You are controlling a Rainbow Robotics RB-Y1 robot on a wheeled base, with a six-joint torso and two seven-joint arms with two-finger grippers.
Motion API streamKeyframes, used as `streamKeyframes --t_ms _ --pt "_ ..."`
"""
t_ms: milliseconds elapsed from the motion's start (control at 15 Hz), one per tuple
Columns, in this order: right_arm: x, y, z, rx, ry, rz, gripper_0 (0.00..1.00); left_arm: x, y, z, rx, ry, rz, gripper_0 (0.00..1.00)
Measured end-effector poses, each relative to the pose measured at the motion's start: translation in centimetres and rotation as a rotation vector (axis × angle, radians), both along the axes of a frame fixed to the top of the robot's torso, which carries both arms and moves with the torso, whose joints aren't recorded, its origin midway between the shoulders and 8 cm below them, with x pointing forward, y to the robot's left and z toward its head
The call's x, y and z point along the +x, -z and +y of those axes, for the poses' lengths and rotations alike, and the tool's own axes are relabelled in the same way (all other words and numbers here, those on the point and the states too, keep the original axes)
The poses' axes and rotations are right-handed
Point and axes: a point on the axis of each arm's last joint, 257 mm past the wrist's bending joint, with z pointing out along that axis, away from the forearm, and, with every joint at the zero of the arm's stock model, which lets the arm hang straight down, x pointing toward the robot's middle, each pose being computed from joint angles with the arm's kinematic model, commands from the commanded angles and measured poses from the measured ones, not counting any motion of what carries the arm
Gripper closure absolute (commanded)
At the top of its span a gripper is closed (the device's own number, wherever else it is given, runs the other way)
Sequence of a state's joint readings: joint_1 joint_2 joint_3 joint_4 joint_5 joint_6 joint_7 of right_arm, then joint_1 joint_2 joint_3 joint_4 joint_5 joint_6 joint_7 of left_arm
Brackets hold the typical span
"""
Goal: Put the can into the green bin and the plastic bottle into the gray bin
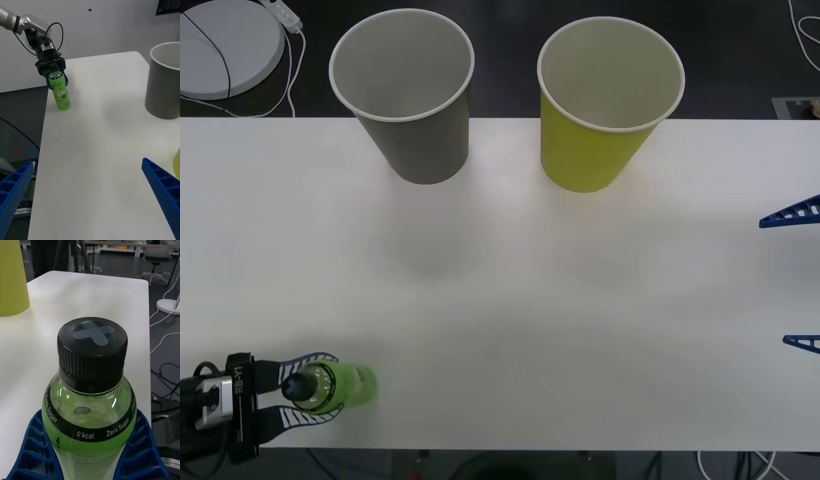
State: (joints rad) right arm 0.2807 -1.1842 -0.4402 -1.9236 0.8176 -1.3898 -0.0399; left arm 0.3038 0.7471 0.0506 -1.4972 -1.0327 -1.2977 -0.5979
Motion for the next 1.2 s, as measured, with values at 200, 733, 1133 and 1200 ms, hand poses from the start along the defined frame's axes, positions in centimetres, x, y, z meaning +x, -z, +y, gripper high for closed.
streamKeyframes --t_ms 200,733,1133,1200 --pt "0.0 0.0 0.0 0.0 0.0 0.0 0.0 0.1 -0.3 -0.2 -0.004 0.0 0.003 1.0" --pt "0.0 0.0 0.0 0.0 0.0 0.0 0.0 0.9 -2.1 0.6 0.02 -0.015 0.029 1.0" --pt "0.0 0.0 0.0 0.0 0.0 0.0 0.0 2.0 -5.1 1.8 0.044 -0.16 0.079 1.0" --pt "0.0 0.0 0.0 0.0 0.0 0.0 0.0 2.4 -5.7 1.8 0.032 -0.194 0.075 1.0"
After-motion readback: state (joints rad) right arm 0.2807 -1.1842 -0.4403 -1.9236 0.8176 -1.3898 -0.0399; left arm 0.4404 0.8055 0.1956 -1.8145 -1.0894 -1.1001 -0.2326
